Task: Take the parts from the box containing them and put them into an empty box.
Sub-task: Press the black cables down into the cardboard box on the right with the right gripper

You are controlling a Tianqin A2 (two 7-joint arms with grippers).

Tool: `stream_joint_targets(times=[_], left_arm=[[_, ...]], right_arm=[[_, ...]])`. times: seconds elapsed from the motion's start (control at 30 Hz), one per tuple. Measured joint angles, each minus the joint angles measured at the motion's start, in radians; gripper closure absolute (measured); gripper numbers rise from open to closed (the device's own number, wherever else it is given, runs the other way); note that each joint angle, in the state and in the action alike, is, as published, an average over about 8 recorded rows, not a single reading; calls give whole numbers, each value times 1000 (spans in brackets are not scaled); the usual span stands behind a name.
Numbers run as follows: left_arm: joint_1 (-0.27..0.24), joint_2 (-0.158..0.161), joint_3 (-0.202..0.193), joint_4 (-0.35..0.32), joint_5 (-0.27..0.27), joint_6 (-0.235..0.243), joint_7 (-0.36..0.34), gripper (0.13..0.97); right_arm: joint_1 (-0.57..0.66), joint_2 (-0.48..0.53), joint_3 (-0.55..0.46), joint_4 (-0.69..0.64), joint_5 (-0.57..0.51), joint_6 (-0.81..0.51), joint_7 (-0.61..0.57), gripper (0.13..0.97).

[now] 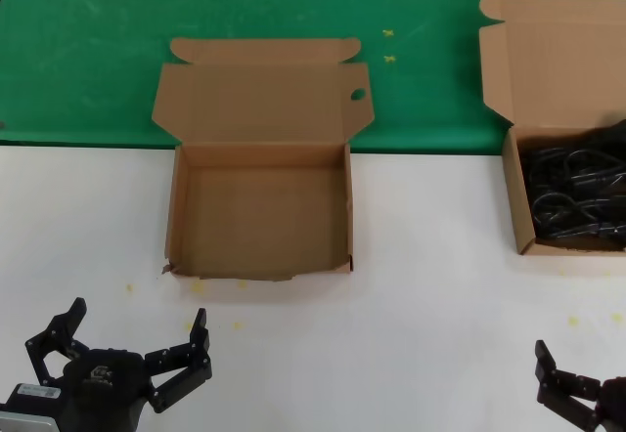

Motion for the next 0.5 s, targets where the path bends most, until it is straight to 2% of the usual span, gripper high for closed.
stream_joint_targets(times=[0.5], left_arm=[[0, 0, 0, 0, 0, 0, -1, 132]], right_arm=[[0, 0, 0, 0, 0, 0, 0, 129]])
